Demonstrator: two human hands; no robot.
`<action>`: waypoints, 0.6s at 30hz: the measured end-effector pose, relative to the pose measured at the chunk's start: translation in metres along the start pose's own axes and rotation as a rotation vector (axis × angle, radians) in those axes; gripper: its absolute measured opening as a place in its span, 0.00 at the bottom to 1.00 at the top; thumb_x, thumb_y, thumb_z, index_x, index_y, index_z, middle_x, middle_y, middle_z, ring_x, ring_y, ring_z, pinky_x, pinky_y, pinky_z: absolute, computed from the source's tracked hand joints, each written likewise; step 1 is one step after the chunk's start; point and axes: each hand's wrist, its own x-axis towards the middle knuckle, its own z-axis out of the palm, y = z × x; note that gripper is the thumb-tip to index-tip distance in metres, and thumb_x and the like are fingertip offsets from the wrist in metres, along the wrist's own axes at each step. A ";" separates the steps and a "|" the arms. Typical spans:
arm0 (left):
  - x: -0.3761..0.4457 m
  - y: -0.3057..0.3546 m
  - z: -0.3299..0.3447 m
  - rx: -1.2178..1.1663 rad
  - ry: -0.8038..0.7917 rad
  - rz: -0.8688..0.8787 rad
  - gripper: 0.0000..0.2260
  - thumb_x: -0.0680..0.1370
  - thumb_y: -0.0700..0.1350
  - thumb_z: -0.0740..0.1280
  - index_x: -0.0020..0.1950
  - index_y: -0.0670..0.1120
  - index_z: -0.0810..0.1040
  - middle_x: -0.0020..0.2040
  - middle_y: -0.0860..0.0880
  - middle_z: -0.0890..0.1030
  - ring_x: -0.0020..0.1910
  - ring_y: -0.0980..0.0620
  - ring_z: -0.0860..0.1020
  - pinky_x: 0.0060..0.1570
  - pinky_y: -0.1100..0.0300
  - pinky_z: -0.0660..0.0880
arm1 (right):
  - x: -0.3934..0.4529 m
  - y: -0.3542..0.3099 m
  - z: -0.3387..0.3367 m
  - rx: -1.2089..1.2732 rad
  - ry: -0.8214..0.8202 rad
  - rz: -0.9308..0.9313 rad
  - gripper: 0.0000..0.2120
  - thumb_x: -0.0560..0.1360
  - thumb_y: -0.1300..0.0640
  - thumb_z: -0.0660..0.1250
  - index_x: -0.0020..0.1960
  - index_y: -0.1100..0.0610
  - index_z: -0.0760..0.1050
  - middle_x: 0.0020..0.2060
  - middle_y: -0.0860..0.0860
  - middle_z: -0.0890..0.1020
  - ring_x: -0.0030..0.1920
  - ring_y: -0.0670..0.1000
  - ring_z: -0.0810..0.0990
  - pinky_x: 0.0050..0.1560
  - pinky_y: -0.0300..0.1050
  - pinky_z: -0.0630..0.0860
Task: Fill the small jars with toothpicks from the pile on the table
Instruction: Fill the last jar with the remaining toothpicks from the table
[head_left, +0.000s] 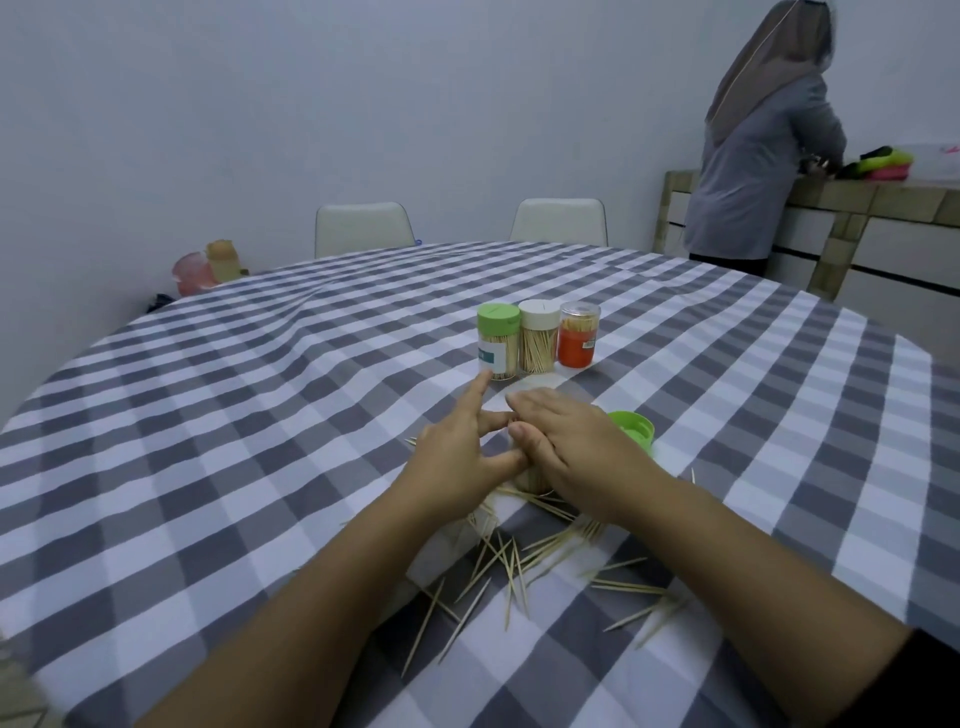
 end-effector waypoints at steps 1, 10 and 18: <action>-0.001 0.002 -0.003 0.006 -0.019 -0.007 0.43 0.71 0.61 0.70 0.77 0.58 0.46 0.67 0.60 0.74 0.73 0.49 0.63 0.70 0.43 0.62 | 0.000 -0.001 -0.003 -0.012 -0.036 0.011 0.23 0.82 0.46 0.49 0.76 0.51 0.57 0.75 0.45 0.60 0.75 0.43 0.53 0.73 0.47 0.55; -0.025 0.006 -0.064 0.296 -0.206 -0.111 0.16 0.79 0.42 0.65 0.66 0.50 0.74 0.60 0.53 0.77 0.54 0.57 0.75 0.53 0.63 0.73 | -0.028 0.014 -0.022 0.221 0.127 0.295 0.17 0.81 0.56 0.57 0.69 0.52 0.70 0.66 0.49 0.73 0.63 0.47 0.70 0.62 0.44 0.67; -0.057 0.001 -0.099 0.697 -0.547 -0.342 0.09 0.76 0.44 0.69 0.55 0.51 0.76 0.50 0.52 0.78 0.46 0.54 0.75 0.43 0.65 0.72 | -0.055 0.020 -0.028 0.133 -0.092 0.362 0.15 0.78 0.62 0.59 0.61 0.53 0.78 0.59 0.48 0.77 0.49 0.44 0.71 0.50 0.38 0.67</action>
